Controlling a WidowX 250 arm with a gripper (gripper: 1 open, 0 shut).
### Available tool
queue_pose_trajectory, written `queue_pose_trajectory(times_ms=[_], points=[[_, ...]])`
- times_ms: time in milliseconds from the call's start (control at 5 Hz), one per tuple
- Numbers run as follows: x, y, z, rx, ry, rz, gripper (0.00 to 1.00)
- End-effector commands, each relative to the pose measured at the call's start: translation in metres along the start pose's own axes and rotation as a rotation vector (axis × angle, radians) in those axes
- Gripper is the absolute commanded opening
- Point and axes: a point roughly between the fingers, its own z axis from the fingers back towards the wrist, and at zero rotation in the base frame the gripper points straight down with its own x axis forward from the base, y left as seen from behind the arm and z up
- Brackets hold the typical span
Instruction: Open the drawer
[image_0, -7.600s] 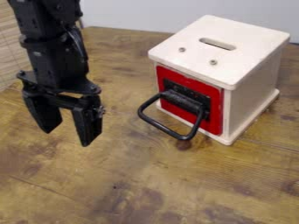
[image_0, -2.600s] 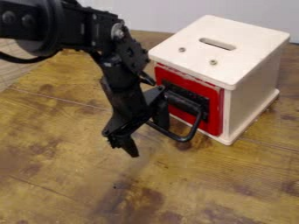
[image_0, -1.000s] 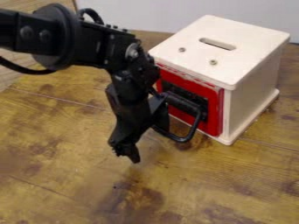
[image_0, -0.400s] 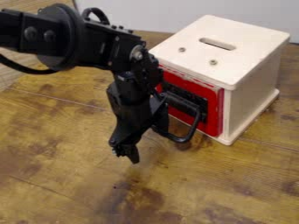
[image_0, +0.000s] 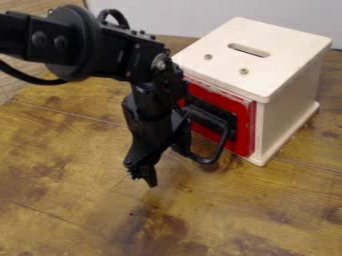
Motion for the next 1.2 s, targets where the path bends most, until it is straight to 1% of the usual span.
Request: queue_pose_trajectory(times_ms=[0, 200, 600, 1000], points=[[0.011, 0.003, 0.007, 0.018, -0.037, 0.025, 1.0], [0.013, 0.002, 0.008, 0.026, -0.05, 0.031, 1.0], [0.018, -0.006, 0.014, 0.041, -0.06, 0.066, 1.0], [0.022, -0.008, 0.015, 0.053, -0.071, 0.101, 1.0]])
